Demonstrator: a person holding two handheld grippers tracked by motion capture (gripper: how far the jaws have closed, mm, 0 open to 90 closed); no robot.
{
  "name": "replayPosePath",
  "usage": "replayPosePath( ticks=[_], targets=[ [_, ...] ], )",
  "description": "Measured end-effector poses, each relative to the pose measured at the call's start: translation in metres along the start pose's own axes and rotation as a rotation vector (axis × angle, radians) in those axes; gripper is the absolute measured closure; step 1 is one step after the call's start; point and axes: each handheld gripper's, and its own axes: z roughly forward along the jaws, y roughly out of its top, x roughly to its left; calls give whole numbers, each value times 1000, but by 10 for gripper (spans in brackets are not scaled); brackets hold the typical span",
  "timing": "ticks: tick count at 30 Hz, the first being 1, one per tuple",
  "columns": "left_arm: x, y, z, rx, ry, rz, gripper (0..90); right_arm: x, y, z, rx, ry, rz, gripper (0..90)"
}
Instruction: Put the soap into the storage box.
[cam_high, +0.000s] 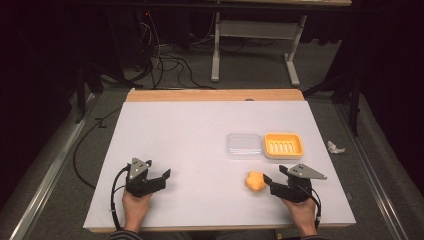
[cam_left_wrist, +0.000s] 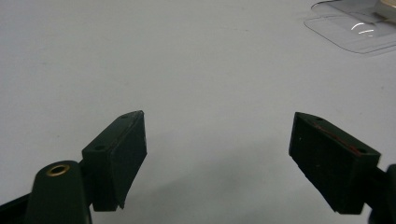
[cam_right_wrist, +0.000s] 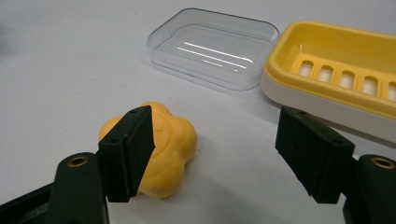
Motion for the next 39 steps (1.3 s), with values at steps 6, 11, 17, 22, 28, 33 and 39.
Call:
replayPosePath(
  ticks=[6, 11, 17, 22, 28, 33, 39],
  targets=[
    [-1, 0, -1, -2, 10, 7, 205, 11, 8, -4, 42, 8, -17, 245],
    [0, 0, 0, 2, 9, -2, 201, 19, 12, -1, 86, 13, -26, 220],
    [-1, 0, 0, 1, 18, -7, 181, 36, 15, 11, 138, 37, -49, 182],
    [-1, 0, 0, -4, 6, 2, 162, 38, 16, 25, 189, 24, -108, 169],
    [1, 0, 1, 11, -5, -11, 159, 37, 14, 41, 252, 37, -125, 167],
    [0, 0, 0, -1, 3, -5, 158, 39, 13, 44, 275, 32, -138, 233],
    [-1, 0, 0, 5, -18, 8, 170, 41, 10, 42, 276, 23, -137, 256]
  ],
)
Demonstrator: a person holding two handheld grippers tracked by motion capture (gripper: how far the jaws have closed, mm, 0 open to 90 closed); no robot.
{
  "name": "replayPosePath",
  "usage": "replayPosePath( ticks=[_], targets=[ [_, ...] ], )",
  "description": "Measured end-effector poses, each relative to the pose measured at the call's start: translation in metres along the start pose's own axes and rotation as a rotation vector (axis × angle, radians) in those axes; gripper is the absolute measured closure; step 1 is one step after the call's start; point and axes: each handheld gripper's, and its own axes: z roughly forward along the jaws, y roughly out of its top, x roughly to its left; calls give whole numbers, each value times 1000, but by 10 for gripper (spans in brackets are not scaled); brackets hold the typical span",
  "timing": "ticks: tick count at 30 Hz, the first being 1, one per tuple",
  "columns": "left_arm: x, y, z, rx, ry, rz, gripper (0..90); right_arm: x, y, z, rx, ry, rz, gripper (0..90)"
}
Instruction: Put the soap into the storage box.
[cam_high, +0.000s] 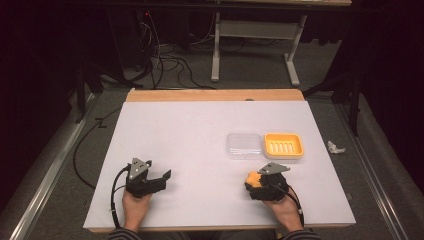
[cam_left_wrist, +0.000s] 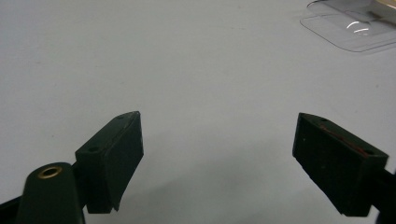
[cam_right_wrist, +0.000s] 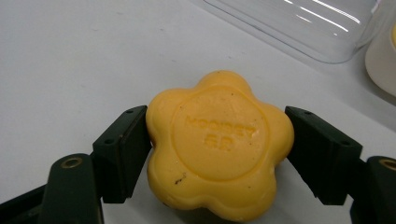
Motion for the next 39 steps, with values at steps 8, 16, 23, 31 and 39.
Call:
replayPosePath(
  ticks=[8, 16, 23, 31, 39],
  targets=[
    [0, 0, 0, 18, -15, -8, 159, 2, 4, 1, 55, -14, -45, 261],
    [1, 0, 0, 19, -8, -17, 160, -4, 4, -1, 58, 29, -84, 269],
    [0, 0, 1, 22, -5, -16, 184, -10, 3, -11, 15, 36, -73, 273],
    [1, 1, 4, 51, 4, -26, 219, -24, 7, -29, -64, 27, -13, 274],
    [0, 1, 3, 42, 1, -12, 205, -40, 11, -41, -100, 17, 8, 274]
  ],
)
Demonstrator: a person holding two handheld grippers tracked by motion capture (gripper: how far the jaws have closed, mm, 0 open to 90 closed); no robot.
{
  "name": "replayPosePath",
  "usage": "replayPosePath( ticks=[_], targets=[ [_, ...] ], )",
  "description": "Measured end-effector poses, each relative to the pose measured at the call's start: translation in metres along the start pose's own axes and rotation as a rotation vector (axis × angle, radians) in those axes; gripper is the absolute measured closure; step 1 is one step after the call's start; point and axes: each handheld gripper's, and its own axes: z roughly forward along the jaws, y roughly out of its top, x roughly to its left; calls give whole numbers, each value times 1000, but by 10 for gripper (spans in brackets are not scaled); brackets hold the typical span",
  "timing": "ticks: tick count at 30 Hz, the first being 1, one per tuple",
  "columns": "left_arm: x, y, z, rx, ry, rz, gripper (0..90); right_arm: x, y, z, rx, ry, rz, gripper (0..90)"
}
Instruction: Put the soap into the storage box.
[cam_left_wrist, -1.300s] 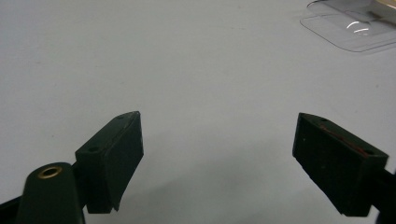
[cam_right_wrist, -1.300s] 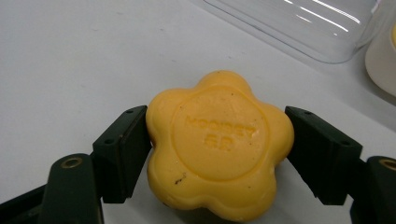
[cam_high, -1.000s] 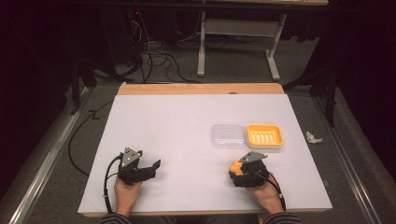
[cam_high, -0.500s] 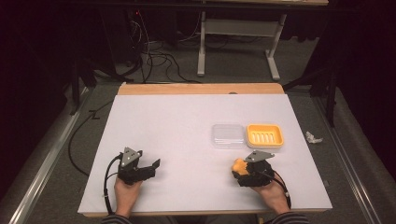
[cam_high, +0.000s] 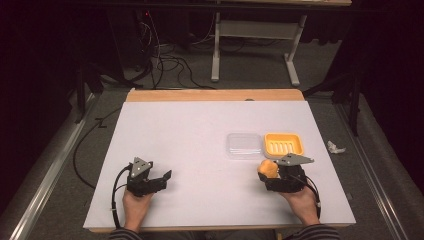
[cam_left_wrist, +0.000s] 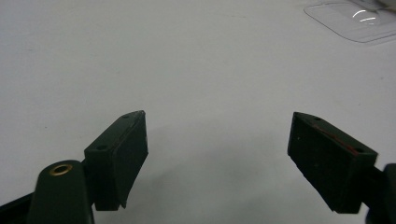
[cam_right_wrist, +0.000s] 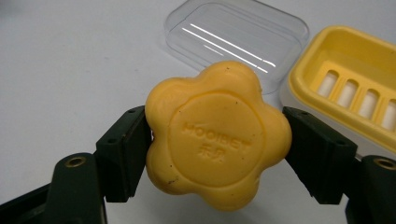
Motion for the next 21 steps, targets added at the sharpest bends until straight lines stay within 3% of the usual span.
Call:
replayPosePath(
  ticks=[9, 21],
  targets=[
    [-1, 0, 0, 3, 0, 7, 204, -13, 0, -7, -31, -18, 22, 274],
    [0, 0, 1, 13, 1, 2, 203, -20, 0, -6, -35, -20, 29, 274]
  ],
)
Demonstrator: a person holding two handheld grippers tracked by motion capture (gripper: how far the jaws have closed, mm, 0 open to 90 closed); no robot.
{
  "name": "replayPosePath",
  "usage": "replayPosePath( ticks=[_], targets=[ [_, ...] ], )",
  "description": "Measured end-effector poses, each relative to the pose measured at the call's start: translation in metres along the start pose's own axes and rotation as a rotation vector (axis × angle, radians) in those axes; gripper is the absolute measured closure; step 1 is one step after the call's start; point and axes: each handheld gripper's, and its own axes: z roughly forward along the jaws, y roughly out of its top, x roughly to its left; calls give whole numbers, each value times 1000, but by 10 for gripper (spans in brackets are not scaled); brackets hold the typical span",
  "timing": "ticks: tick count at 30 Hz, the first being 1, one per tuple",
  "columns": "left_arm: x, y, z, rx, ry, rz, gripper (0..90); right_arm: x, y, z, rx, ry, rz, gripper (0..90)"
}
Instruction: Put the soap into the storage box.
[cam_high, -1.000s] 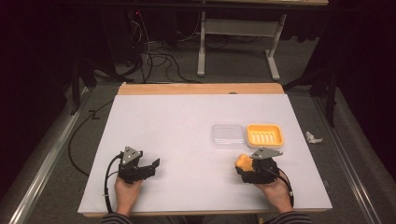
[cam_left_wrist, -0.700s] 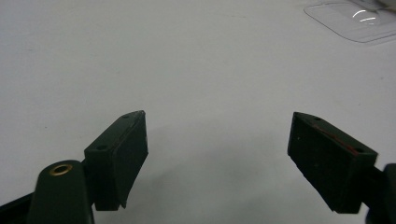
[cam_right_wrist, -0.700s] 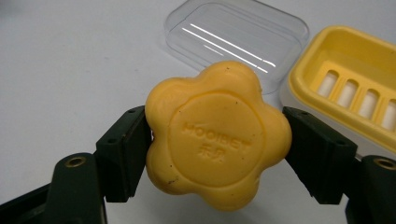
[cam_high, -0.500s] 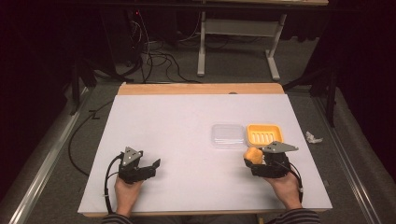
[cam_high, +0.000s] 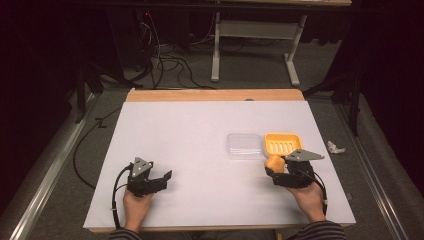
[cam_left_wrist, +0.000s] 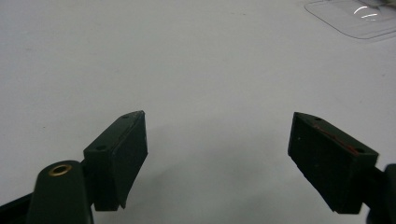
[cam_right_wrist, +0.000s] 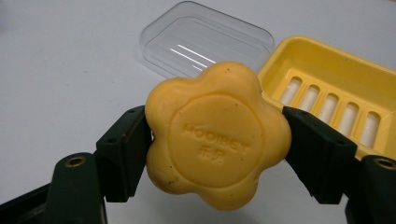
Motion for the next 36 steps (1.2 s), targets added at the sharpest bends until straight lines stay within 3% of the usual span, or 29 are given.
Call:
replayPosePath(
  ticks=[14, 36],
  targets=[
    [1, 0, 1, 5, 1, -6, 202, -13, 7, 1, -5, -14, 32, 275],
    [0, 0, 0, -2, -3, 2, 194, -36, 20, 6, 3, -72, 56, 276]
  ],
)
